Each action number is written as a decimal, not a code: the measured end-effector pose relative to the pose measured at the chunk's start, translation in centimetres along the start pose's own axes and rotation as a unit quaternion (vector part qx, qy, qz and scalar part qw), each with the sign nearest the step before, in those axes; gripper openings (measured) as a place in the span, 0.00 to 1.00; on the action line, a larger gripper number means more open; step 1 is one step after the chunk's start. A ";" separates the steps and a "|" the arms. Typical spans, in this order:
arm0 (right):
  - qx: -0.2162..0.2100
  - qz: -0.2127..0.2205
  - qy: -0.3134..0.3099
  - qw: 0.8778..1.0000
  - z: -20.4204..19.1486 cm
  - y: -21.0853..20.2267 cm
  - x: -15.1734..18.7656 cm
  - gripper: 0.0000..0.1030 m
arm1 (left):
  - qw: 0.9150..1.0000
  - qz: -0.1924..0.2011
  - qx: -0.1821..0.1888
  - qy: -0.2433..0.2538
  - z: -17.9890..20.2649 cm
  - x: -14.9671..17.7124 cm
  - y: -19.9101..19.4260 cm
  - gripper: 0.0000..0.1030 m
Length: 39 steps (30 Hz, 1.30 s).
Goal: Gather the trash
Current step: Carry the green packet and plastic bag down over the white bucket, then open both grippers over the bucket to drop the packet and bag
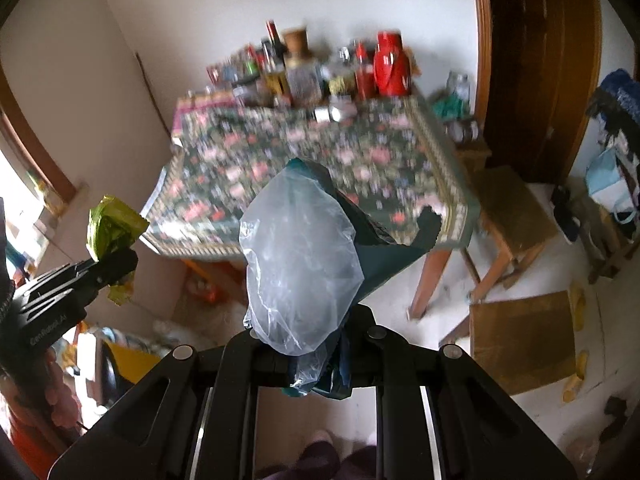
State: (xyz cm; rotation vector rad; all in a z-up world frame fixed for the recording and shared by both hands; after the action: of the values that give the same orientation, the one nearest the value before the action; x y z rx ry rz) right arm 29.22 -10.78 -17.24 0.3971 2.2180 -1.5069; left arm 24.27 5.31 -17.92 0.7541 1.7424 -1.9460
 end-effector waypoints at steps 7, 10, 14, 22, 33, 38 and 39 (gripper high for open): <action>0.021 -0.093 0.006 0.995 5.5 9.9 4.2 0.14 | 0.996 -0.076 0.004 -0.036 0.4 6.0 9.8 0.17; 0.034 -0.139 0.011 0.990 8.1 15.4 6.8 0.14 | 0.993 -0.107 0.005 -0.053 0.1 8.9 14.2 0.17; 0.045 -0.177 0.010 0.983 10.1 21.2 9.2 0.14 | 0.988 -0.137 0.003 -0.076 -0.7 12.7 19.5 0.17; 0.055 -0.221 -0.001 0.974 13.0 33.0 15.0 0.14 | 0.977 -0.185 0.000 -0.109 -2.8 20.6 30.2 0.17; 0.022 -0.257 -0.020 0.966 13.3 43.9 21.6 0.16 | 0.963 -0.228 -0.007 -0.147 -5.1 30.4 41.6 0.17; -0.006 -0.294 -0.007 0.956 14.2 47.2 23.8 0.38 | 0.958 -0.242 0.000 -0.156 -5.0 32.8 45.0 0.17; -0.012 -0.307 0.006 0.952 14.6 47.7 24.2 0.42 | 0.957 -0.245 -0.001 -0.156 -4.9 33.1 45.5 0.18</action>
State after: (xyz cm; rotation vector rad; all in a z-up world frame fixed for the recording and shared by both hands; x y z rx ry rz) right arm 32.89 -6.86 -72.43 -0.3330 2.4992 -1.7603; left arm 28.39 5.97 -74.23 -0.0097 1.8452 -2.2201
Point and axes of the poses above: each gripper's, at about its wrist camera, not at the fingertips, and y roughly the way its jaws point, z to its right, x to its underside, the point moved 3 cm from there along y, roughly the way its jaws point, and after that the axes turned 9 degrees about y, right-handed, at the moved point
